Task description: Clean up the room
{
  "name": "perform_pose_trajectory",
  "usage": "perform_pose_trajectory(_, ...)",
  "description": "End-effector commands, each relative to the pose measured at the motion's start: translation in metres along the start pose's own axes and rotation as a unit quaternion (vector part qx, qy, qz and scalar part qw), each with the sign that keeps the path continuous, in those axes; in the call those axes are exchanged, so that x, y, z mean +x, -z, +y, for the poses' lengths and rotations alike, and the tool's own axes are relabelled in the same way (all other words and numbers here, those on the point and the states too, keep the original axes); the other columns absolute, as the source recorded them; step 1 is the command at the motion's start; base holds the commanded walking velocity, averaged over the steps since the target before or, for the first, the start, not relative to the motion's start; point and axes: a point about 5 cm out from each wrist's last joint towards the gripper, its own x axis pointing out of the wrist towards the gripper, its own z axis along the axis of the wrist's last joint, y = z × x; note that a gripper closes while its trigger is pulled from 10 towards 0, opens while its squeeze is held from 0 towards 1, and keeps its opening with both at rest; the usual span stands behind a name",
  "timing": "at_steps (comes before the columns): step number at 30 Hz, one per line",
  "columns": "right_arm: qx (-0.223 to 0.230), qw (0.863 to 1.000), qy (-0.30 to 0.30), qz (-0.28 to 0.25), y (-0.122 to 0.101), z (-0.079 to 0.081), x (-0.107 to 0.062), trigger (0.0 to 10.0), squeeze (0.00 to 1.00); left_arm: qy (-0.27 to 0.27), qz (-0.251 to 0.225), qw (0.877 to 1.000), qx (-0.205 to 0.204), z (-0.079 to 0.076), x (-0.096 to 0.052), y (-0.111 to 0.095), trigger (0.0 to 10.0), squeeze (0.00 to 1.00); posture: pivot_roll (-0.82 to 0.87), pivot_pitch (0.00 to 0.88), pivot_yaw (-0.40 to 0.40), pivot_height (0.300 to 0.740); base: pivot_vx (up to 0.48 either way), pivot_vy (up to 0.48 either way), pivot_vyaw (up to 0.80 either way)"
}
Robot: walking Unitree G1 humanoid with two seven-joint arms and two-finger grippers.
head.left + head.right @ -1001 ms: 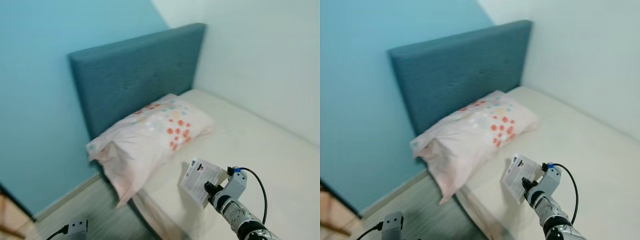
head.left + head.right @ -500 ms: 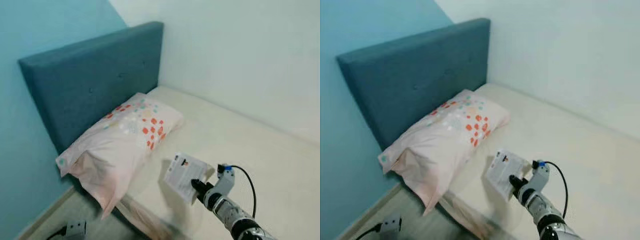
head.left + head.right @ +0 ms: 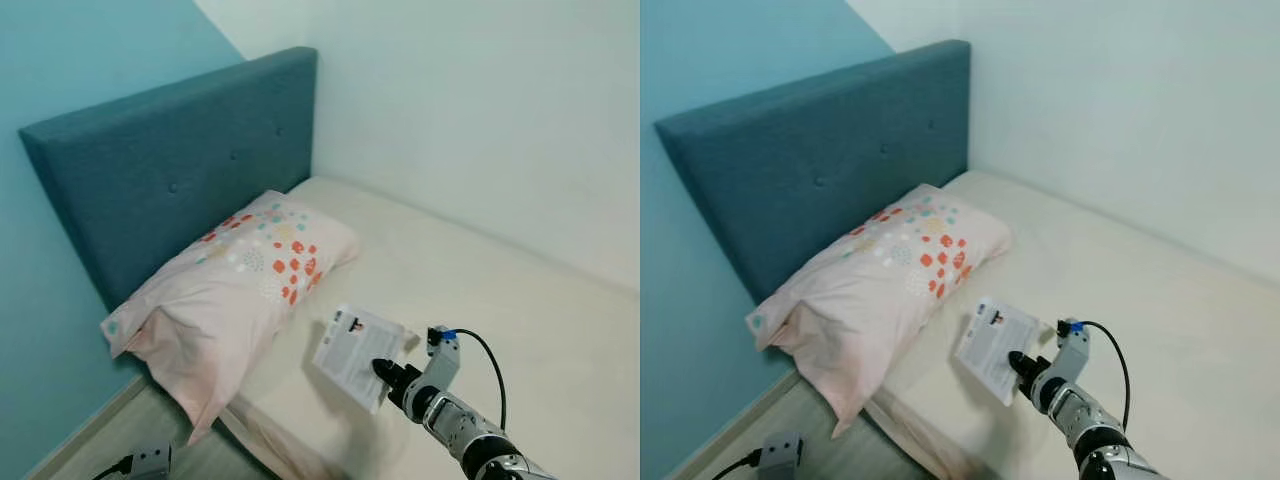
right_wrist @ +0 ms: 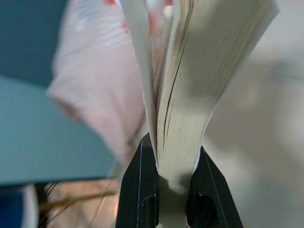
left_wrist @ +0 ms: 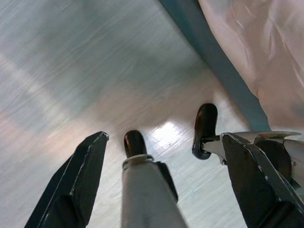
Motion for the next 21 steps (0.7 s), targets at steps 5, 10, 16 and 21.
perform_pose_trajectory(5, -0.02, 0.998, -0.049, 0.023, -0.001, 0.011, 0.004, 10.0, 0.0, -0.013, 0.011, 1.0, 0.006, 0.007, -0.001, 0.005, 10.0, 0.0, -0.07, 0.0, -0.05, 0.735, 0.0, 0.0, 0.0)
perform_pose_trajectory(10, -0.033, 0.998, -0.04, 0.034, 0.001, 0.011, 0.004, 10.0, 0.0, -0.02, -0.002, 1.0, 0.007, 0.008, -0.001, 0.0, 10.0, 0.0, -0.07, 0.0, -0.052, 0.715, 0.0, 0.0, 0.0)
perform_pose_trajectory(16, -0.035, 0.998, -0.034, 0.039, 0.004, 0.009, 0.003, 10.0, 0.0, -0.024, -0.023, 0.999, 0.016, 0.008, 0.0, -0.012, 10.0, 0.0, -0.06, 0.0, -0.053, 0.695, 0.0, 0.0, 0.0)
perform_pose_trajectory(21, -0.029, 0.998, -0.03, 0.037, 0.005, 0.007, 0.003, 10.0, 0.0, -0.019, -0.05, 0.998, 0.035, 0.006, 0.001, -0.027, 10.0, 0.0, -0.06, 0.0, -0.05, 0.675, 0.0, 0.0, 0.0)
